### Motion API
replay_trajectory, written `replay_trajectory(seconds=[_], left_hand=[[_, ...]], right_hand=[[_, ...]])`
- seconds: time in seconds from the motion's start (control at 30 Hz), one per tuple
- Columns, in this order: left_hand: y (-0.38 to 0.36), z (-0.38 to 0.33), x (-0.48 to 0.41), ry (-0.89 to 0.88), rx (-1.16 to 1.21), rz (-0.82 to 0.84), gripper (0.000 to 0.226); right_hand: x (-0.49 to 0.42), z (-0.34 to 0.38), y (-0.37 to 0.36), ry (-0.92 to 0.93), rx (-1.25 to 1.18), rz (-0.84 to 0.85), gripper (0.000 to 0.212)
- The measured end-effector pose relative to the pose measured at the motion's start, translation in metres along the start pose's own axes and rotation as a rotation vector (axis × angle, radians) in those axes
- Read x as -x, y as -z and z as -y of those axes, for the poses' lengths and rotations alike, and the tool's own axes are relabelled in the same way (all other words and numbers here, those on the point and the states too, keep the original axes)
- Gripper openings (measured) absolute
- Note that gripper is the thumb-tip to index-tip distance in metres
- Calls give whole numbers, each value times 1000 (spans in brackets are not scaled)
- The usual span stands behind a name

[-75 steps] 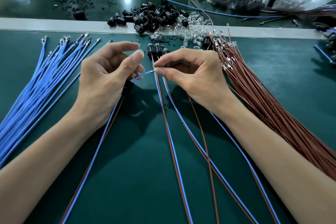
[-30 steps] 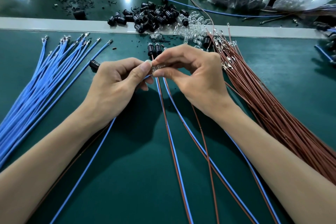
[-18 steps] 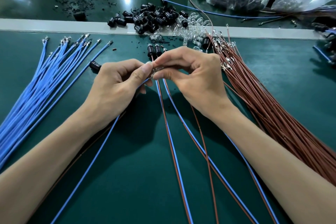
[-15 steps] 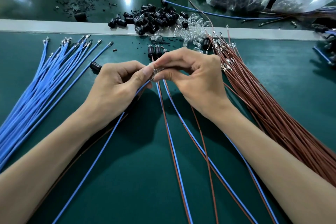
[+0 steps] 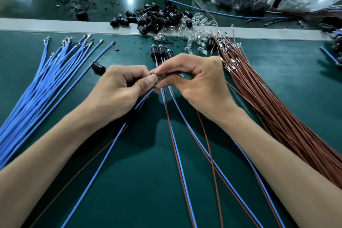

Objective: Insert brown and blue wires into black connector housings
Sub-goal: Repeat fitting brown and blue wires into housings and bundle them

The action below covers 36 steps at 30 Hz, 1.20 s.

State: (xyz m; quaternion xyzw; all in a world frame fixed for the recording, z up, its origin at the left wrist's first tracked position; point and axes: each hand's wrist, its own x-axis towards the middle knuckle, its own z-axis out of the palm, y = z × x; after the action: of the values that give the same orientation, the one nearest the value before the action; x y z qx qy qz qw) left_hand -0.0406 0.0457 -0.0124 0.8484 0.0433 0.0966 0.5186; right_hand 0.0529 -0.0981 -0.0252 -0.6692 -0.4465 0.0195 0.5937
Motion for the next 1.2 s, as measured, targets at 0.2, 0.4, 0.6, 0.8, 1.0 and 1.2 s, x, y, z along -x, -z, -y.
replay_trajectory(seconds=[0.2, 0.4, 0.6, 0.8, 1.0, 1.2], left_hand=[[2, 3, -1, 3, 49, 36, 25], [-3, 3, -1, -13, 67, -91, 29], [-6, -3, -1, 21, 196, -216, 15], [-4, -5, 0, 62, 215, -205, 18], [0, -3, 0, 84, 179, -136, 20], [3, -2, -3, 122, 229, -63, 16]], right_hand=[[1, 3, -1, 76, 89, -19, 12], [0, 5, -1, 111, 124, -76, 8], [-1, 4, -1, 126, 149, -121, 11], [0, 5, -1, 144, 190, -128, 11], [1, 6, 0, 118, 162, -77, 12], [0, 5, -1, 133, 145, -58, 11]])
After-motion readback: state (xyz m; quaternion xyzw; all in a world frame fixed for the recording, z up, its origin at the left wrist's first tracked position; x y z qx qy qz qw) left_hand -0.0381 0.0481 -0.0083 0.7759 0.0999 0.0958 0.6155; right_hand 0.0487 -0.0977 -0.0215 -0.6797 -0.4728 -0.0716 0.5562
